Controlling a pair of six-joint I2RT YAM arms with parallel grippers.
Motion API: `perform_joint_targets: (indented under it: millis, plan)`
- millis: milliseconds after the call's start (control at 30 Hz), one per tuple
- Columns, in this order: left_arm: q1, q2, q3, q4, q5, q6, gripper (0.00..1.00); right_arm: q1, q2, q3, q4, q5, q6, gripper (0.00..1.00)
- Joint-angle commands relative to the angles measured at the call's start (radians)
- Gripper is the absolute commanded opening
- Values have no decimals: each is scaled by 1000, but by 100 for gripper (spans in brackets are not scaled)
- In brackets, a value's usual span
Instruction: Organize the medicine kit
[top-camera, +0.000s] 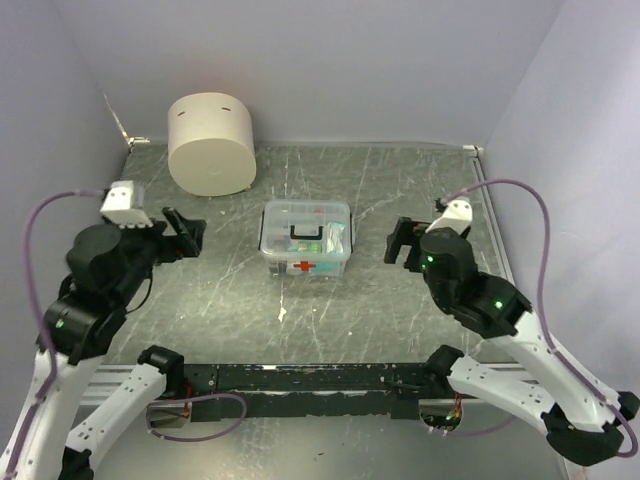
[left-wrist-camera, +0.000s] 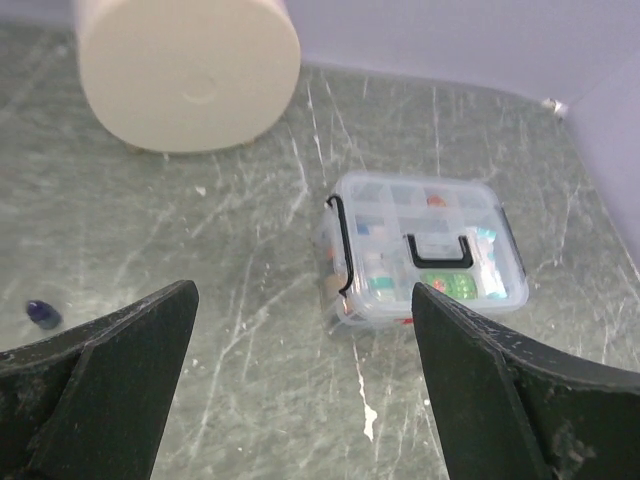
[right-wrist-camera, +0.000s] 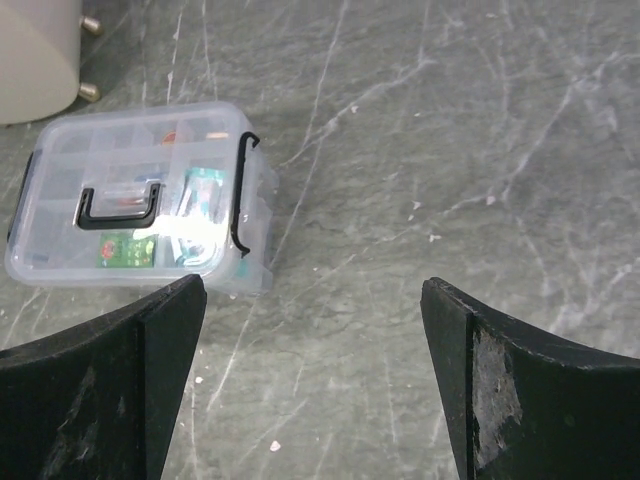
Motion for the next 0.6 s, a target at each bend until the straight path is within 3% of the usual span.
perform_joint_targets:
  millis: [0, 300, 567]
  plan:
    - [-4, -110, 103, -87, -97, 66, 100, -1, -106, 73, -114, 64, -32, 89]
    - [-4, -265, 112, -97, -151, 113, 99, -1, -294, 93, -80, 94, -92, 91]
    - [-4, -268, 116, -121, -152, 101, 99, -2, -285, 84, -96, 120, -71, 91]
